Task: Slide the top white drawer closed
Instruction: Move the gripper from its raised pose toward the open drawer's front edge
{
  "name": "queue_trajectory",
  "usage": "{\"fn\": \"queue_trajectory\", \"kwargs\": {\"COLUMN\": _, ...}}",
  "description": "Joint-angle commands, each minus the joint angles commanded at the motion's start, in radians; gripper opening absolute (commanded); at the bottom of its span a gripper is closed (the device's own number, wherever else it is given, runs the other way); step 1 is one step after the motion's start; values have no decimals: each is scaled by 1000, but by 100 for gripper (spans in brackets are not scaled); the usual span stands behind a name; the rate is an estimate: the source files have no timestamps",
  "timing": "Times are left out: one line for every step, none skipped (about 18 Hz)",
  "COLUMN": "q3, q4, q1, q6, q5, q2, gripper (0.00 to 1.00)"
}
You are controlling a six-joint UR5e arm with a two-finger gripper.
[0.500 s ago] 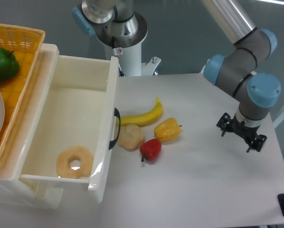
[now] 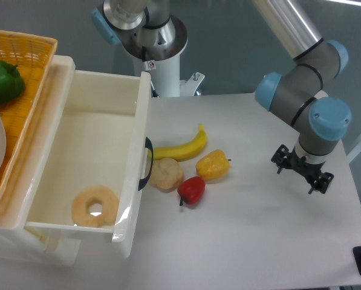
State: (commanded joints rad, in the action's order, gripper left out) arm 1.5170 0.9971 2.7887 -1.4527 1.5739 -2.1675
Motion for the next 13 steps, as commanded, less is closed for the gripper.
{"fn": "queue_trajectory", "kwargs": {"q3": 14, "q4": -5, "q1": 2, "q6": 12, "q5": 0, "q2": 5, "gripper": 100}}
{"fn": "queue_trajectory", "kwargs": {"q3": 18, "q4": -3, "q1": 2, "q6": 29, "q5": 0, "q2": 8, "gripper": 100}}
{"fn": "queue_trajectory", "kwargs": {"q3": 22, "q4": -3, "q1": 0, "q6": 43, "q5": 0, "q2": 11, "gripper": 100}}
{"fn": "queue_trajectory", "kwargs": {"q3": 26, "q4": -2, "q1": -6, "q6": 72, "q5": -2, "q2": 14, "gripper": 100}}
{"fn": "queue_trajectory", "kwargs": {"q3": 35, "q4": 3, "q1": -11, "q6": 119, "q5": 0, "q2": 21, "gripper": 100}}
{"fn": "queue_trajectory", "kwargs": {"q3": 49, "q4": 2, "q1": -20, "q6": 168, "q5": 0, "q2": 31, "gripper": 100}}
{"fn": "queue_trajectory", "kwargs": {"q3": 55, "q4": 3, "q1": -24, "q6": 211, "q5": 0, "q2": 40, "gripper": 100}}
{"fn": "queue_trajectory", "kwargs": {"q3": 55, "q4": 3, "q1": -34, "q6": 244, "q5": -2, "q2": 49, "gripper": 100}}
{"fn": "queue_trajectory", "kwargs": {"q3": 57, "q4": 3, "q1": -44, "q6": 265, "q5": -2, "q2": 60, "gripper": 100}}
{"fn": "queue_trajectory", "kwargs": {"q3": 57, "q4": 3, "q1": -57, "q6": 285, "q5": -12, "q2": 67, "gripper": 100}}
{"fn": "queue_trajectory", "kwargs": {"q3": 57, "q4": 3, "q1": -67, "q6": 308, "q5": -40, "q2": 80, "gripper": 100}}
{"fn": "queue_trajectory", "kwargs": {"q3": 57, "q4": 3, "q1": -78, "q6": 333, "q5": -70, "q2": 89, "gripper": 94}}
{"fn": "queue_trajectory", "kwargs": {"q3": 57, "q4": 5, "q1": -90, "q6": 366, "q5": -92, "q2": 95, "gripper": 85}}
